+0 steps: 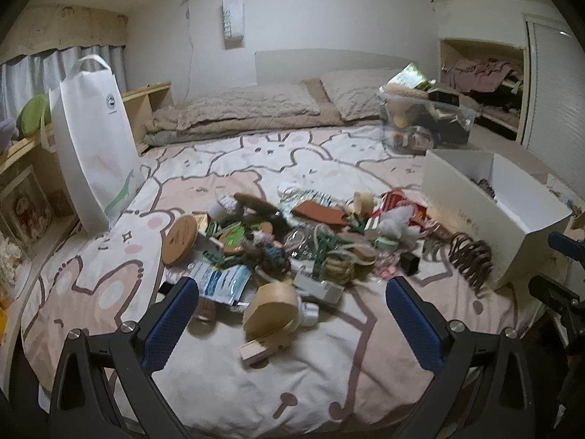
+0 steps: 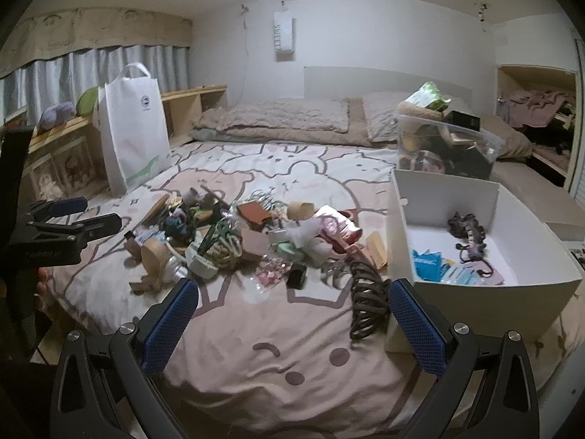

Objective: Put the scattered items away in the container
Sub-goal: 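Move both tools toward the scattered items on the bed, then lower the left gripper over the white cream tube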

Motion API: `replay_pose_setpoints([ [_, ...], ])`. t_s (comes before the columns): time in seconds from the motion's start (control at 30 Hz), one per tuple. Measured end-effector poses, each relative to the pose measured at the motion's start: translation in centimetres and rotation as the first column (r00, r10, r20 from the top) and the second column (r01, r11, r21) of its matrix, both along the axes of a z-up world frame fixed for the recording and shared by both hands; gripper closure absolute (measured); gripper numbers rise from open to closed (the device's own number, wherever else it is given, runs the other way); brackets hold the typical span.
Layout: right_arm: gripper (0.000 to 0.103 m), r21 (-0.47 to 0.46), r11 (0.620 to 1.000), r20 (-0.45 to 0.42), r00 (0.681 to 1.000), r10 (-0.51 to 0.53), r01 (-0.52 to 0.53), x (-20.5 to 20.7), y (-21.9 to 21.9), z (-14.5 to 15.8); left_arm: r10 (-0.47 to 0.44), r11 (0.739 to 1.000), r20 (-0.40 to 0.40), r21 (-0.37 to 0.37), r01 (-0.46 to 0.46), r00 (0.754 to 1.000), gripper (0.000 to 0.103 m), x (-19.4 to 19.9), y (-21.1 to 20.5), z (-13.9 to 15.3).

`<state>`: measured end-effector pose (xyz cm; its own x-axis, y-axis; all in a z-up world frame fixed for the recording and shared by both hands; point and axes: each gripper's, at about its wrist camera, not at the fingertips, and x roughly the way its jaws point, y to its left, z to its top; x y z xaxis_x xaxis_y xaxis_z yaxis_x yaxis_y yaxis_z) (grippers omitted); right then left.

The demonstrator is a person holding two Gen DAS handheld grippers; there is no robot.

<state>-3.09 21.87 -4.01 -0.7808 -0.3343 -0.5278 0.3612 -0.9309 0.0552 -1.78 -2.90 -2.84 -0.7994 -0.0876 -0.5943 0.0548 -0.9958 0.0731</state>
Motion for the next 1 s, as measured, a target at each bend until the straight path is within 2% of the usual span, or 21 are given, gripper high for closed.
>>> replay_pose_setpoints([
  [0.43,0.0,0.03,0.997,0.063,0.995,0.073,-0.075,-1.3,-2.6,-3.9,0.027,1.0,0.136,-0.013,-0.025,0.99,0.0,-1.4,-1.9,-4.4],
  [0.6,0.0,0.035,0.994,0.098,0.99,0.099,-0.103,-2.2,-3.7,-5.6,0.038,0.997,0.204,0.053,-0.05,0.978,0.0,-2.4,-3.0,-5.9],
  [1.0,0.0,0.032,0.989,0.145,0.98,0.138,-0.144,-5.3,-5.6,-9.2,0.069,0.994,0.308,0.061,-0.092,0.949,0.0,-3.9,-3.6,-9.2],
])
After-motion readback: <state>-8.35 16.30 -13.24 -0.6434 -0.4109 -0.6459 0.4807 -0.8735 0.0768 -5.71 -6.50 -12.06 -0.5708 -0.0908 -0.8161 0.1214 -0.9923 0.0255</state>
